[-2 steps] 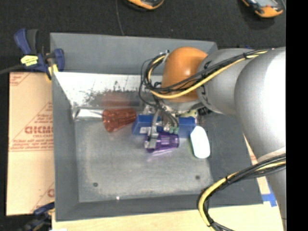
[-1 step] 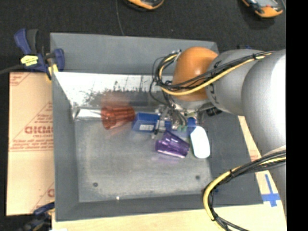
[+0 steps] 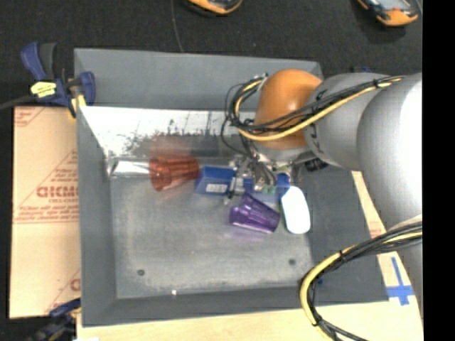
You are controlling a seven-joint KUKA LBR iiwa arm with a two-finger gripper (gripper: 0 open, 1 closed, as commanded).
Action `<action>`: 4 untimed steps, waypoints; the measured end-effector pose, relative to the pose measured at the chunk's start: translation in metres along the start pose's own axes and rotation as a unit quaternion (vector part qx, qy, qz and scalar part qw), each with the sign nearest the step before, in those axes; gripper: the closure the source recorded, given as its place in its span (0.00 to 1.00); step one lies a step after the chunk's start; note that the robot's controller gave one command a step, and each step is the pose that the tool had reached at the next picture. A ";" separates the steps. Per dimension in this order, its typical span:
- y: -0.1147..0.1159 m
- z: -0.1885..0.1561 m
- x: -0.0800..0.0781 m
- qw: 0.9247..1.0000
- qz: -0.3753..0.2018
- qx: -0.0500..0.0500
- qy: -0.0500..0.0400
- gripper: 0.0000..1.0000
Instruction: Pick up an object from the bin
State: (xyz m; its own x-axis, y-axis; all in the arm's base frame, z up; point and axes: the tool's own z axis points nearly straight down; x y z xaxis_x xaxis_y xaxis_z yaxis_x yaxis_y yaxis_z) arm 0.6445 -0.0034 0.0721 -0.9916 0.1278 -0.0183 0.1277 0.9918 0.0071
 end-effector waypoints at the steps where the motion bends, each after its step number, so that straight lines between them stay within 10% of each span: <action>1: -0.004 -0.074 -0.013 1.000 0.004 -0.001 -0.006 0.00; 4: -0.026 -0.014 -0.003 0.999 -0.034 -0.001 -0.008 0.00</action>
Offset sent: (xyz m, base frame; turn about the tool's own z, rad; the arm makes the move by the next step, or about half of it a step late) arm 0.0000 0.0000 0.0000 0.0000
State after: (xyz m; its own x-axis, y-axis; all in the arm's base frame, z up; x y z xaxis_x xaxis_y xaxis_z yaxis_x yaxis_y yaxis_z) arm 0.6441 -0.0293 0.0857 -0.9976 0.0599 -0.0350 0.0597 0.9982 0.0070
